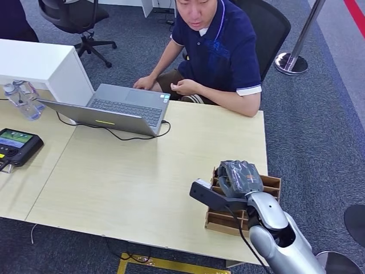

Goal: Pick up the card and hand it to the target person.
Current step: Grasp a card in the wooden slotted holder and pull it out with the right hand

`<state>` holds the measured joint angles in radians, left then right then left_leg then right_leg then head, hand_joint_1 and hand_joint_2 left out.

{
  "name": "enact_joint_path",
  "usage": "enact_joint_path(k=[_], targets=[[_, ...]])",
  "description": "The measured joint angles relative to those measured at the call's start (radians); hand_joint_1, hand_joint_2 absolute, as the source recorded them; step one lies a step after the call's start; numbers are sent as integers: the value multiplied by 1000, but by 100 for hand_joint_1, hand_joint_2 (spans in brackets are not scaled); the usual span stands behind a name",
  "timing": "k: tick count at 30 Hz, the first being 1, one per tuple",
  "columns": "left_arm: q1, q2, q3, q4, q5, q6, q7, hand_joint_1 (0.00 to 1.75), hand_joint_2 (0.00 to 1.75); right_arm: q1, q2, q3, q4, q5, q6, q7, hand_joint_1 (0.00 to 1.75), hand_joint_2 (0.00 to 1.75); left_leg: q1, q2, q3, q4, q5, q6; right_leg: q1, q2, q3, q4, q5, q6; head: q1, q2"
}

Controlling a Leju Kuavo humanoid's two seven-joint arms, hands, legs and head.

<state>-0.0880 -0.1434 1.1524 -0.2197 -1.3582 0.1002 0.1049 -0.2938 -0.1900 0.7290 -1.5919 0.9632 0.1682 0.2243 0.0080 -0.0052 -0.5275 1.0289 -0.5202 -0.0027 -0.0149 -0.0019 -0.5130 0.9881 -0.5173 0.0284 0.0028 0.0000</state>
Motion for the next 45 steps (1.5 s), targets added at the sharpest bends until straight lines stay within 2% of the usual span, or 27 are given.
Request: enact_joint_path(k=[10,17,20,21,24,27,45], targets=[[0,0,0,0,-4,-1,0,0,175,0,0,0,0,0,0,0,124,175,0,0,0,0,0,0,0,0,0,0,0,0,0,0],[0,0,0,0,-6,-1,1,0,175,-3,0,0,5,-1,2,0,131,175,0,0,0,0,0,0,0,0,0,0,0,0,0,0],[0,0,0,0,-6,-9,1,0,44,-8,0,1,10,-4,3,-1,135,175,0,0,0,0,0,0,0,0,0,0,0,0,0,0],[0,0,0,0,-5,-18,0,0,44,-9,0,1,12,-4,4,-1,137,175,0,0,0,0,0,0,0,0,0,0,0,0,0,0],[0,1,0,0,6,-67,-17,0,175,-11,0,1,17,-6,6,-2,147,175,0,0,0,0,0,0,0,0,0,0,0,0,0,0],[0,3,0,0,12,-94,-33,0,175,-13,0,1,20,-7,7,-3,148,175,0,0,0,0,0,0,0,0,0,0,0,0,0,0],[0,6,0,0,15,-105,-40,0,175,-16,0,1,24,-10,8,-5,148,175,0,0,0,0,0,0,0,0,0,0,0,0,0,0]])
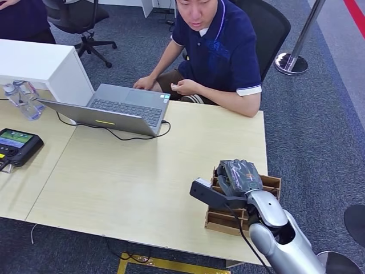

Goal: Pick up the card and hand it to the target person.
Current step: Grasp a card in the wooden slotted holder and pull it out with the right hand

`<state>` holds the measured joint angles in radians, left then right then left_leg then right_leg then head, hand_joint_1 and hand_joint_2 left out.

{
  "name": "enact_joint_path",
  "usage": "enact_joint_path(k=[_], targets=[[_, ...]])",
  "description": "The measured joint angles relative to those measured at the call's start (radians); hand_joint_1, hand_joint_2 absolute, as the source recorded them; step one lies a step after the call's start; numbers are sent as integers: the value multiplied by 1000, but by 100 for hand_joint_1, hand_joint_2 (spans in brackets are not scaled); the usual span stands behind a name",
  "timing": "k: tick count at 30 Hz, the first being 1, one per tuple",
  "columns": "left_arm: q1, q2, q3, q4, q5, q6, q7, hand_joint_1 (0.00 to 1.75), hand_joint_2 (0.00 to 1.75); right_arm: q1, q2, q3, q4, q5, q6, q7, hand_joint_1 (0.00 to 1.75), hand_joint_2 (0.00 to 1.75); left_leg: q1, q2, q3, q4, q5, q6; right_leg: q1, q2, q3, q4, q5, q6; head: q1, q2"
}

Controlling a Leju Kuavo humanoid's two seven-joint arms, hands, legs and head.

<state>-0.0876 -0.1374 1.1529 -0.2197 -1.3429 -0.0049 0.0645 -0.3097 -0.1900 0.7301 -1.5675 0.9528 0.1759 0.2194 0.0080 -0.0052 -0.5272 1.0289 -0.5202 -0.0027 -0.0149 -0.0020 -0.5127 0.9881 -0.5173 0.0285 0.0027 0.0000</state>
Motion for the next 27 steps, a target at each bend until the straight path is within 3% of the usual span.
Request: enact_joint_path(k=[27], targets=[[0,2,0,0,3,2,1,0,175,-15,-1,-46,-50,26,-15,12,148,175,0,0,0,0,0,0,0,0,0,0,0,0,0,0]])
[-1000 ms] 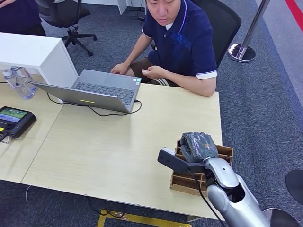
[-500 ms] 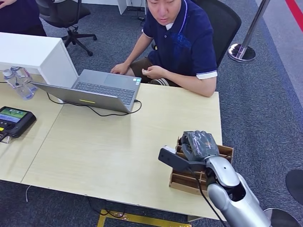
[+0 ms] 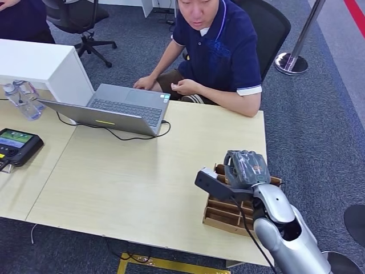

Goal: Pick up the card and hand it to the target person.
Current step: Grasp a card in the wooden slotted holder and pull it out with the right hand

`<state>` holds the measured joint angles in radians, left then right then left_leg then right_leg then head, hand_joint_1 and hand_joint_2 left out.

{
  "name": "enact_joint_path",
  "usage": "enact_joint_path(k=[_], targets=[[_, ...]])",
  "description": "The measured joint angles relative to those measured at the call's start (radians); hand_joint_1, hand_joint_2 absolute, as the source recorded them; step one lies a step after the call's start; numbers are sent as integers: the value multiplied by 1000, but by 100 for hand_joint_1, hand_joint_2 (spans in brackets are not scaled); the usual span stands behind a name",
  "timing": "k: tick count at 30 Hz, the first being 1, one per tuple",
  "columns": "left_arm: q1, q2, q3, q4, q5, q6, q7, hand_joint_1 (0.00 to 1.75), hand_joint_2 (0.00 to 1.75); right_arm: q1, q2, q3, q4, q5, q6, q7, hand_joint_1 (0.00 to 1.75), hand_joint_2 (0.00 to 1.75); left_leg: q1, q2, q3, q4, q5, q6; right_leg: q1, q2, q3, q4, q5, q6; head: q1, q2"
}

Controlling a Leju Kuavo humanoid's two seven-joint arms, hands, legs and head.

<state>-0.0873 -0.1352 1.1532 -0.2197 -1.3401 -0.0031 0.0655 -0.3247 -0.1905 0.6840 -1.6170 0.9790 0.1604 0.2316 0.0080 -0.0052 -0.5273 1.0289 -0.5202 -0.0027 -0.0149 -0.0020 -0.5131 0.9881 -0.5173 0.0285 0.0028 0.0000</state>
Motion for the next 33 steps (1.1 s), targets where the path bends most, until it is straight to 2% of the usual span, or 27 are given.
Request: enact_joint_path(k=[7,14,21,33], targets=[[0,0,-1,0,-5,0,-6,0,175,0,0,-36,-21,-13,14,-20,148,175,0,0,0,0,0,0,0,0,0,0,0,0,0,0],[0,0,-1,0,-15,-3,-9,0,175,-11,0,-110,-28,-186,77,-134,148,175,0,0,0,0,0,0,0,0,0,0,0,0,0,0],[0,1,-1,0,-18,-4,-11,0,175,-31,0,-157,-19,-290,102,-193,148,175,0,0,0,0,0,0,0,0,0,0,0,0,0,0],[0,2,-1,0,-25,-11,-12,0,175,-85,10,-166,77,-536,141,-324,148,175,0,0,0,0,0,0,0,0,0,0,0,0,0,0]])
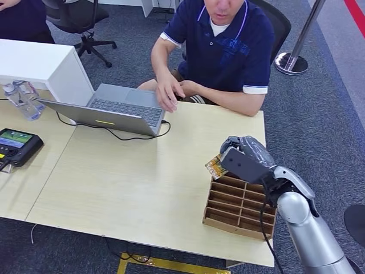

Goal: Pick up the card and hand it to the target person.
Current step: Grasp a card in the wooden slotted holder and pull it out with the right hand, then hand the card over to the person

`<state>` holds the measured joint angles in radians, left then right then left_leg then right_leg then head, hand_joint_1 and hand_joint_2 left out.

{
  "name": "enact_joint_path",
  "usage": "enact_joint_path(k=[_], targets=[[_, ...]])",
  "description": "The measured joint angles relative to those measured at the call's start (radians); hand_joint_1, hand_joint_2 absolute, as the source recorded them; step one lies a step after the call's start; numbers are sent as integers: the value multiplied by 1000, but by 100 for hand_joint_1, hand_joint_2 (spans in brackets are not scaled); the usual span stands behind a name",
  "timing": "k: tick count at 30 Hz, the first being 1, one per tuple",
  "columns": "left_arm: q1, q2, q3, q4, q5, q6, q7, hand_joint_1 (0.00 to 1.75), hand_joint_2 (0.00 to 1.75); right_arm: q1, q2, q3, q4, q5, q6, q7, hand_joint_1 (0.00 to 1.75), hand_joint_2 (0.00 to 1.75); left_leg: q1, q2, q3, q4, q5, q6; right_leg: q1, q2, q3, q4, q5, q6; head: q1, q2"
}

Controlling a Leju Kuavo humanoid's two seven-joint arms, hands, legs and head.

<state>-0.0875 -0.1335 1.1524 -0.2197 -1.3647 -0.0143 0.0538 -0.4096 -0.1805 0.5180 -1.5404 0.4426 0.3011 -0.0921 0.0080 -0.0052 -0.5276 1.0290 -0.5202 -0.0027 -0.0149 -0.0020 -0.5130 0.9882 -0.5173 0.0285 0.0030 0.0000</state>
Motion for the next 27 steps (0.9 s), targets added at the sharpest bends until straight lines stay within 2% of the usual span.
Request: enact_joint_path(k=[12,18,27], targets=[[0,0,-1,0,-10,-10,0,0,175,-39,83,7,161,-203,26,-126,148,175,0,0,0,0,0,0,0,0,0,0,0,0,0,0],[0,0,-2,0,-19,-13,8,0,175,-69,133,11,233,-241,17,-140,148,175,0,0,0,0,0,0,0,0,0,0,0,0,0,0],[0,0,-16,0,-37,-20,13,0,175,-113,181,32,307,-271,-3,-140,148,175,0,0,0,0,0,0,0,0,0,0,0,0,0,0]])
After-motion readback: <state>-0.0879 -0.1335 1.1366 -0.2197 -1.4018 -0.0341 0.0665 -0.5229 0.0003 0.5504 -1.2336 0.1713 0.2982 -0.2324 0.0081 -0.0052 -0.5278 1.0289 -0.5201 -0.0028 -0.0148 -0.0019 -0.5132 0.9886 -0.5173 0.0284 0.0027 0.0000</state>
